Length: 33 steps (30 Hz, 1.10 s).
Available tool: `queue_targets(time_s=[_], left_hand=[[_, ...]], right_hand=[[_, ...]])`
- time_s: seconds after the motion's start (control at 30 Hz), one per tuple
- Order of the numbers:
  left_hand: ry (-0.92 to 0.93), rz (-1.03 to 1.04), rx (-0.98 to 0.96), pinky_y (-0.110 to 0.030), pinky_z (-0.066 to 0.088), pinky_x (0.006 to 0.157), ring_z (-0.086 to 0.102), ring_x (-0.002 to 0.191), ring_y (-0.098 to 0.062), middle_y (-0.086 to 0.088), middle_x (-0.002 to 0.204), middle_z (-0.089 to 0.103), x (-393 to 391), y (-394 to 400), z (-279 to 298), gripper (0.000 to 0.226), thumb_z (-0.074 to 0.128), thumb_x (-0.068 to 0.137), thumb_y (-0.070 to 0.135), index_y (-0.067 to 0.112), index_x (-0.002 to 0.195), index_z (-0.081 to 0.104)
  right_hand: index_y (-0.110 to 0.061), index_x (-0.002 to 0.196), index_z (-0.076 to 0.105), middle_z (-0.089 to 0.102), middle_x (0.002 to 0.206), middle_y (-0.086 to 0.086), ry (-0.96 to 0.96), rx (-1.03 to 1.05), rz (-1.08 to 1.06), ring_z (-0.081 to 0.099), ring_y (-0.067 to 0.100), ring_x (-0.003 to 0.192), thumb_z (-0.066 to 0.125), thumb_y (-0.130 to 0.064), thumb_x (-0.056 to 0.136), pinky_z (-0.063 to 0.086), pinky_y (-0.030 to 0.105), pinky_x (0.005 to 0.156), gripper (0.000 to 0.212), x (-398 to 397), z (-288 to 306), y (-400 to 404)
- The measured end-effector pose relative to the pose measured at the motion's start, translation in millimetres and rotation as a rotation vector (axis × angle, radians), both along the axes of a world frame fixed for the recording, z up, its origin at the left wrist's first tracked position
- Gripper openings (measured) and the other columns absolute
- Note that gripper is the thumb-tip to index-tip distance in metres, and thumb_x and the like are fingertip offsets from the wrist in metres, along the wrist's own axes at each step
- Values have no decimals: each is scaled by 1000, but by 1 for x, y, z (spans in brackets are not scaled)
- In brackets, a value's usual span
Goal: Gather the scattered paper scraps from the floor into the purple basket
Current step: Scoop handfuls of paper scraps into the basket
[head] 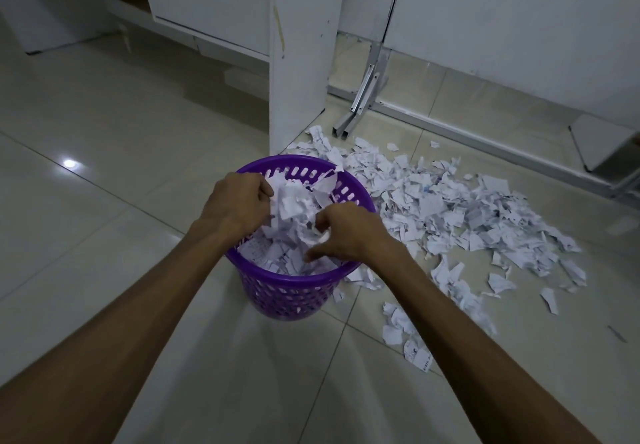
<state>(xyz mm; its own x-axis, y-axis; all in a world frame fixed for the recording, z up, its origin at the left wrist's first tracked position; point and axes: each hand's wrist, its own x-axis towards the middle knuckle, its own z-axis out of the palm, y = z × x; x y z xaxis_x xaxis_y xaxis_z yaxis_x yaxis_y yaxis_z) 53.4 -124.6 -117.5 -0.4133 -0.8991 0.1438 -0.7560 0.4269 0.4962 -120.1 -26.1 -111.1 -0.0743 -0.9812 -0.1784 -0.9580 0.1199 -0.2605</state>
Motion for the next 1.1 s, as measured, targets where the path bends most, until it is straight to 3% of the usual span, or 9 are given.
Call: queue_targets(time_s=[0.2,0.27,0.37,0.47,0.57,0.77,0.87,0.97,1.1], left_hand=[[218,68,-120,-22,45,76,56,81,-10,-4,104,71,5,-7,-3,16,60,92,18,16,105,69],[206,81,-128,-25,46,79,58,88,-15,-8,109,68,7,-7,-5,19,62,91,15,13,109,67],[190,111,-140,-34,47,87,57,106,-27,-14,115,63,11,-4,-5,24,63,87,11,10,112,67],[174,147,-126,-34,40,95,46,120,-30,-15,125,55,14,0,-8,26,63,88,11,10,114,65],[212,175,-96,-29,35,96,42,123,-29,-14,129,52,13,2,-10,27,62,89,9,11,115,64],[272,193,-56,-35,42,98,47,121,-29,-15,129,52,14,1,-13,26,62,90,11,12,116,64],[291,200,-57,-36,42,98,47,121,-28,-14,129,52,15,-1,-15,27,62,89,10,12,115,64],[298,197,-65,-34,40,98,46,121,-29,-14,127,53,17,-2,-20,27,62,88,8,12,114,64],[301,179,-68,-31,39,95,46,120,-28,-13,127,53,19,-3,-25,26,63,88,8,12,114,64]], right_hand=[[-34,112,67,64,110,-16,-289,-243,-163,57,-4,91,70,-76,61,51,29,83,67,-31,18,9],[-27,116,64,63,115,-7,-306,-394,-333,59,4,92,69,-68,73,51,30,81,60,-44,12,13],[-17,130,55,61,127,8,-344,-219,-538,62,21,106,69,-60,80,50,32,82,68,-65,3,21],[-13,131,55,66,116,8,-641,45,-629,72,20,88,72,-63,74,58,27,66,77,-74,7,31],[-9,113,70,74,100,7,-742,125,-601,75,19,76,78,-43,80,61,28,66,48,-82,11,37],[-19,75,69,74,75,-1,-411,-162,-587,71,12,62,75,-36,83,57,27,61,20,-87,31,31],[-25,78,71,74,75,-7,-535,-220,-399,69,4,63,75,-41,81,51,18,58,16,-68,41,12],[-28,92,76,75,83,-14,-500,-236,-178,69,-3,75,70,-44,84,54,20,72,19,-40,33,-9],[-28,101,69,69,97,-7,-260,-544,-290,63,6,84,63,-62,83,51,26,77,39,-30,15,-35]])
